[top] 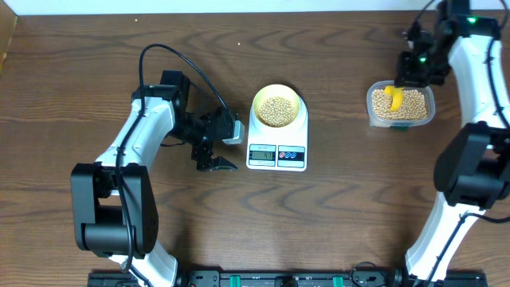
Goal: Scoop item into bowl and weigh 50g on scale
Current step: 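Dip the scoop into the soybeans with the right gripper, then lift the filled scoop out of the tub with the right gripper, then carry the filled scoop with the right gripper over the bowl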
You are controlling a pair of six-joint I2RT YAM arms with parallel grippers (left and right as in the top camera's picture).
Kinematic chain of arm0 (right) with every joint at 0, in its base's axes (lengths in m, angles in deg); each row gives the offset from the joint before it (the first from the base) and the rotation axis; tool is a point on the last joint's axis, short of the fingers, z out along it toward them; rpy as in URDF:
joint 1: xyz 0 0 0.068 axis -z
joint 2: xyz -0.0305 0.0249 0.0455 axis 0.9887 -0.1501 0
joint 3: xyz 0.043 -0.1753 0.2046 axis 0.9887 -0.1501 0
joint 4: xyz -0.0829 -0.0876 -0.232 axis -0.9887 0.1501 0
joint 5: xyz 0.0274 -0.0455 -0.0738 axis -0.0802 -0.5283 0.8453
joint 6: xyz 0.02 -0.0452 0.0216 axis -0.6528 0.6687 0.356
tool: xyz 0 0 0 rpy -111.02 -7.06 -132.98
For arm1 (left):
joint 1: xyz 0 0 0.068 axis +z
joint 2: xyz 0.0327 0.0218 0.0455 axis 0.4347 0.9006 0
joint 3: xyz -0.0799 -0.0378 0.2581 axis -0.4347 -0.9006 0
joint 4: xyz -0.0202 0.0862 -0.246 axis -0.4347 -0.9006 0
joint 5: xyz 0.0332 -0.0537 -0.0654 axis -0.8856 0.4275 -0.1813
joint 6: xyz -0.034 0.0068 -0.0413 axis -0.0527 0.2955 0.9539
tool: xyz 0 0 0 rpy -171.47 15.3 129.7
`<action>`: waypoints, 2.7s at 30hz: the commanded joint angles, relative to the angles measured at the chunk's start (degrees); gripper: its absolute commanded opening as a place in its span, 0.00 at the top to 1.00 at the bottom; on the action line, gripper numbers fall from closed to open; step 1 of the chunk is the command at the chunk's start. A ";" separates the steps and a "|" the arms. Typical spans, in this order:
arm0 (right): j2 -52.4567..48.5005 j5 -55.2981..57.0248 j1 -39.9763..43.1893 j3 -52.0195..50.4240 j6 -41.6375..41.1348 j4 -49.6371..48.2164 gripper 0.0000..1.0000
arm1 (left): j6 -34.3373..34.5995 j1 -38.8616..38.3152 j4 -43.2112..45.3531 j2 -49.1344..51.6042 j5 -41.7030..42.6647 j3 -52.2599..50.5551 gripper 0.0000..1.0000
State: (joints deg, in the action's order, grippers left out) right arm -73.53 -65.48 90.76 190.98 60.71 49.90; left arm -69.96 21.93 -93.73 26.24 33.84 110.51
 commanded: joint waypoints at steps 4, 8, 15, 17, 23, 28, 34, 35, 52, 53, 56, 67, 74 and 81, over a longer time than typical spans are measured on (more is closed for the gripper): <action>0.63 -11.89 7.15 -0.15 -0.68 2.03 0.99 | -0.50 0.13 -0.31 -0.35 0.48 -0.13 0.02; 0.96 -16.96 10.67 -0.15 -0.63 3.37 0.99 | -0.50 0.13 -0.31 -0.35 0.48 -0.13 0.02; 1.03 -27.54 16.55 -0.15 -0.68 3.87 0.99 | -0.50 0.13 -0.31 -0.35 0.48 -0.13 0.02; 1.03 -28.15 17.46 -0.15 -0.68 4.13 0.99 | -0.50 0.13 -0.31 -0.35 0.48 -0.13 0.02; 1.03 -33.11 19.06 -0.15 -0.66 3.28 0.99 | -0.50 0.13 -0.31 -0.35 -4.24 -0.13 0.02; 1.03 -40.72 19.02 -0.15 -0.68 0.44 0.99 | -0.50 0.13 -0.31 -0.35 -11.78 -0.13 0.02; 1.03 -47.15 18.51 -0.15 -0.66 -1.38 0.99 | -0.50 0.13 -0.31 -0.35 -15.89 -0.13 0.02; 1.03 -47.95 18.16 -0.15 -0.57 -1.88 0.99 | -0.50 0.13 -0.31 -0.35 -15.89 -0.13 0.02; 1.03 -48.35 1.40 -0.15 -0.44 -18.38 0.99 | -0.50 0.13 -0.31 -0.35 -15.89 -0.13 0.02; 1.03 -48.33 0.31 -0.15 -0.44 -19.39 0.99 | -0.50 0.13 -0.31 -0.35 -15.89 -0.13 0.02; 1.03 -48.33 -3.15 -0.15 -0.44 -22.23 0.99 | -0.50 0.13 -0.31 -0.35 -15.89 -0.13 0.02; 1.03 -48.28 -11.17 -0.15 -0.46 -34.86 0.99 | -0.50 0.13 -0.31 -0.35 -15.89 -0.13 0.02; 1.03 -48.30 -12.48 -0.15 -0.52 -35.15 0.99 | -0.50 0.13 -0.31 -0.35 -15.89 -0.13 0.02; 1.03 -48.26 -13.05 -0.15 -0.68 -33.64 0.99 | -0.50 0.13 -0.31 -0.35 -15.89 -0.13 0.02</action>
State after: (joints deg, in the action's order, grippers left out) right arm -73.53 -112.56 78.50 190.96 60.30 15.39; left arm -69.98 21.93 -93.71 26.24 18.28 110.51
